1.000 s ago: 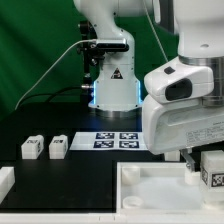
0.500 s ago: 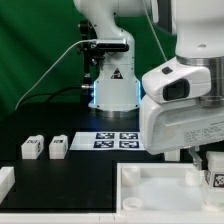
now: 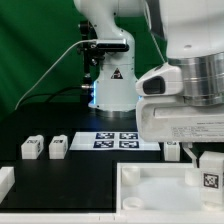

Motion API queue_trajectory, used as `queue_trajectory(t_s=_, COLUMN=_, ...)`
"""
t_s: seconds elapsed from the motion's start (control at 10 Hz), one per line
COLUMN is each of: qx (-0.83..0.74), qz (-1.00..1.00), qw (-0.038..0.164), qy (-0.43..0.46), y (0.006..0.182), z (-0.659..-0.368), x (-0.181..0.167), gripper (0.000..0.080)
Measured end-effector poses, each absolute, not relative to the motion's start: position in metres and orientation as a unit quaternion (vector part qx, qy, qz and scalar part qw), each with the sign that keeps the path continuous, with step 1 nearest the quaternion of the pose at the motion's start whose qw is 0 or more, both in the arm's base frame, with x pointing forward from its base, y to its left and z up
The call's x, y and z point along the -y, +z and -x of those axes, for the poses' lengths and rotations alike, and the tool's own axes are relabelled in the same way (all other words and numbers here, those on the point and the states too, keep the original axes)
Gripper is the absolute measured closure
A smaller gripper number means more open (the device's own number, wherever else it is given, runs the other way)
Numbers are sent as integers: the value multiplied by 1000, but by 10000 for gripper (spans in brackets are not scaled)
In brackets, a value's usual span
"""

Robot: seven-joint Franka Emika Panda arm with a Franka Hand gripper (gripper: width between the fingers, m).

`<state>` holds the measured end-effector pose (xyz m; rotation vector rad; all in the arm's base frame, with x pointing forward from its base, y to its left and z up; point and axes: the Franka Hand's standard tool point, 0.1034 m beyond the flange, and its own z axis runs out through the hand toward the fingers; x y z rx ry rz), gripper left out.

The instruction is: Assemble one leg

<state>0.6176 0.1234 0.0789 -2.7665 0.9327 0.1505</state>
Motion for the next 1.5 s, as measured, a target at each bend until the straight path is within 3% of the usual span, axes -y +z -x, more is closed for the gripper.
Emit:
queue_trajectory(t_s=0.7, qx=-592, qz=796, qw=92, qy=88, y=78, z=-616, x=-137, gripper=503)
queue_trajectory(t_s=0.9, qx=-656, qz=739, qw=142, qy=50, y=76, z=-624, x=-120, gripper=503)
queue_trajectory(t_s=1.0, qx=-650, qz=746, qw=137, qy=59, y=75, z=-620, x=-125, gripper=502)
queue_trajectory(t_s=1.3, qx=-649, qz=746, qw=136, qy=59, y=74, z=-619, x=-125, gripper=180)
queue_trajectory(t_s=1.5, qx=-642, qz=752, qw=136, qy=58, y=73, z=-618, x=-125, gripper=156)
